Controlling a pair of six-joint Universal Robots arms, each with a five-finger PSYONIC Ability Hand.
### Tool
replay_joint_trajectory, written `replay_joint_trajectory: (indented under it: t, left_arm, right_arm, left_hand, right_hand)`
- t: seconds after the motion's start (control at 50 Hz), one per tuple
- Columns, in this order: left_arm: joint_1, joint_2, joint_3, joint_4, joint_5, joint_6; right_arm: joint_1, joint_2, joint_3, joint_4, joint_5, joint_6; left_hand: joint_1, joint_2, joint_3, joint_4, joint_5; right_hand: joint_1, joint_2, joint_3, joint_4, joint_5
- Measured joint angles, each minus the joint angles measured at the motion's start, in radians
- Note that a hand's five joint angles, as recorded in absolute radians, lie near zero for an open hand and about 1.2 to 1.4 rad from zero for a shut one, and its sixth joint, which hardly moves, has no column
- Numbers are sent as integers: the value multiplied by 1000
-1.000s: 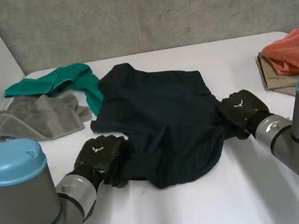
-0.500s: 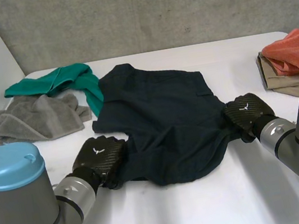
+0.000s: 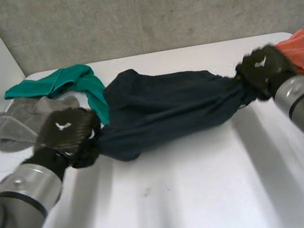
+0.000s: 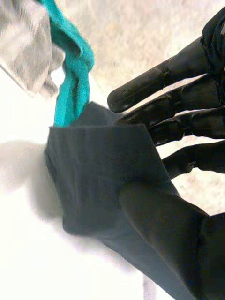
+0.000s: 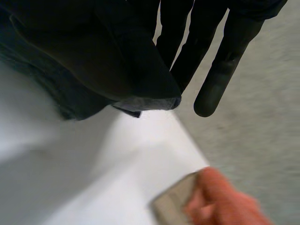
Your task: Fold the laundry.
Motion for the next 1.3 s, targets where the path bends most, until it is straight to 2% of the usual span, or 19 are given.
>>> replay_joint_trajectory:
  t: [0.16,0.36,0.48,0.6,0.68,0.78,0.92,0.98,1.12,1.2,1.3]
  left_arm:
    - [36,50,-5,-42,2,-8]
    - [7,-35,-12,-51,3,-9]
    - [-3,-65,25,-63,0,0]
    - [4,46,97,-96,0,3]
    - [12,178,188,-111,0,-2]
    - [13,287,297,-145,-2,-7]
    - [16,351,393,-195,-3,-8]
    - [16,311,397,-201,-3,-8]
    - [14,69,394,-178,-3,-6]
    - [5,-132,444,-109,-5,-2]
    - [-10,-329,571,22,-10,0]
  right_arm:
    - [14,4,-129,49,40,-18]
    - [80,221,-261,93,61,-99]
    - [91,240,-282,156,89,-126]
    - [80,69,-263,227,95,-126]
    - [76,-137,-269,273,97,-132]
    - [73,-319,-307,358,98,-138]
    - [68,-439,-354,471,96,-141]
    - [61,-420,-355,487,92,-141]
    - [41,-224,-349,479,88,-135]
    - [40,-59,-367,430,92,-130]
    - [45,96,-425,276,106,-113]
  left_hand:
    - [0,0,2,0,8]
    - [0,2,5,0,26]
    - [0,2,5,1,26]
    - [0,2,5,1,26]
    - [0,3,5,2,26]
    - [0,3,5,4,26]
    - [0,3,5,4,26]
    - [0,3,5,4,26]
    - [0,3,6,4,26]
    - [0,3,6,4,26]
    - [0,4,6,4,26]
  right_hand:
    - [20,0,0,0,0]
    - [22,0,0,0,0]
    - [22,0,0,0,0]
    - [22,0,0,0,0]
    - [22,0,0,0,0]
    - [22,0,0,0,0]
    - [22,0,0,0,0]
    - [22,0,0,0,0]
    - [22,0,0,0,0]
    - [22,0,0,0,0]
    - [22,3,0,0,0]
